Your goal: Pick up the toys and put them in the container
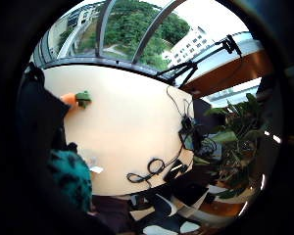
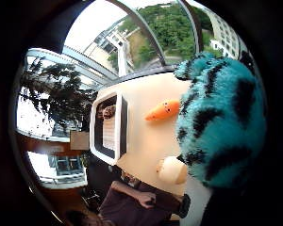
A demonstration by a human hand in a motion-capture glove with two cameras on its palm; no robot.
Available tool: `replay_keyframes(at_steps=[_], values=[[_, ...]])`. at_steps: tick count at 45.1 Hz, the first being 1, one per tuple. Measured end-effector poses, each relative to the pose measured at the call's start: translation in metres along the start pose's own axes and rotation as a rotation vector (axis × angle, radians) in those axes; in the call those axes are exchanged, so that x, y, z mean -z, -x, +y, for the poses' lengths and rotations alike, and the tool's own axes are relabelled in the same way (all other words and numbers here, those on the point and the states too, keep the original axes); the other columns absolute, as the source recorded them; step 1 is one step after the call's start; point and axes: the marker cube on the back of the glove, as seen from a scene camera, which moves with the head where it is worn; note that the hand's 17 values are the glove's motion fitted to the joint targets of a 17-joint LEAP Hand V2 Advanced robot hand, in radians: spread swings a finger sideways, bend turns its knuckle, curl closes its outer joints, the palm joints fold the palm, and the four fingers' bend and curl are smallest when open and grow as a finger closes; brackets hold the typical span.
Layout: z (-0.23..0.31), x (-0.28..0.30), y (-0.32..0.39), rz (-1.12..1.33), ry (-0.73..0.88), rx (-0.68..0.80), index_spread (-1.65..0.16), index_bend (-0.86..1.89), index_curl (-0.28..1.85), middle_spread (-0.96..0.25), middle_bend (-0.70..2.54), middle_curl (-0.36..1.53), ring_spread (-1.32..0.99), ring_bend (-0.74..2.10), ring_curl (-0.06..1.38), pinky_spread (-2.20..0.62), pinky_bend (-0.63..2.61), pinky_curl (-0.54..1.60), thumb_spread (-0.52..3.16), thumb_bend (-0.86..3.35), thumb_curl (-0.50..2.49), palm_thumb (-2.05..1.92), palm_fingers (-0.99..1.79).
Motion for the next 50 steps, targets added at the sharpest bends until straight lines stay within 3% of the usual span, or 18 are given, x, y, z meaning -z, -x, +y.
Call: replay_keyframes(at_steps=[10,18,22,26,28,31,35,36,39,43,50], values=[[-0.003,0.038,0.179,-0.029,-0.027,0.232,-0.4,0.94,0.73,-0.29,1.13,0.88,-0.39,1.32,0.64,-0.41,0.9,0.49,0.58,0.17,0.8,0.68,1.0],[0.006,0.005,0.302,0.017,0.002,0.331,-0.4,0.93,0.82,-0.28,1.14,0.92,-0.39,1.35,0.67,-0.4,0.95,0.51,0.52,0.15,0.86,0.68,0.95],[0.009,-0.017,0.342,0.123,0.001,0.303,-0.41,0.92,0.87,-0.28,1.15,0.94,-0.39,1.36,0.68,-0.4,0.98,0.52,0.51,0.15,0.88,0.68,0.93],[0.022,-0.032,0.384,0.062,0.025,0.443,-0.41,0.92,0.91,-0.28,1.15,0.95,-0.38,1.37,0.69,-0.4,0.99,0.53,0.5,0.14,0.91,0.68,0.91],[0.024,-0.04,0.401,0.061,0.029,0.412,-0.41,0.91,0.93,-0.28,1.16,0.96,-0.38,1.38,0.69,-0.4,1.0,0.53,0.5,0.13,0.92,0.68,0.9],[0.021,-0.05,0.411,0.121,0.043,0.309,-0.41,0.89,0.96,-0.28,1.15,0.97,-0.38,1.38,0.69,-0.4,1.01,0.53,0.5,0.13,0.94,0.68,0.89],[0.032,-0.059,0.42,0.126,0.187,0.441,-0.41,0.8,1.0,-0.29,1.08,0.96,-0.37,1.39,0.7,-0.4,1.08,0.54,0.53,0.09,0.94,0.64,0.77],[0.034,-0.061,0.421,0.121,0.219,0.449,-0.4,0.62,0.96,-0.3,0.98,0.94,-0.37,1.4,0.7,-0.4,1.16,0.56,0.61,0.06,0.91,0.6,0.57],[0.034,-0.059,0.415,0.109,0.238,0.438,-0.29,0.18,0.87,-0.21,0.62,0.83,-0.29,1.19,0.69,-0.28,1.33,0.66,0.83,-0.13,0.77,0.22,-0.55],[0.028,-0.047,0.39,0.135,0.2,0.439,-0.26,-0.01,0.65,-0.12,0.35,0.7,-0.2,0.9,0.57,-0.17,1.33,0.57,0.94,-0.09,0.68,0.09,-0.53],[0.021,-0.016,0.333,0.249,0.228,0.325,-0.23,0.0,0.47,-0.05,0.22,0.61,-0.12,0.7,0.45,-0.06,1.18,0.5,1.06,-0.05,0.57,-0.02,-0.38]])
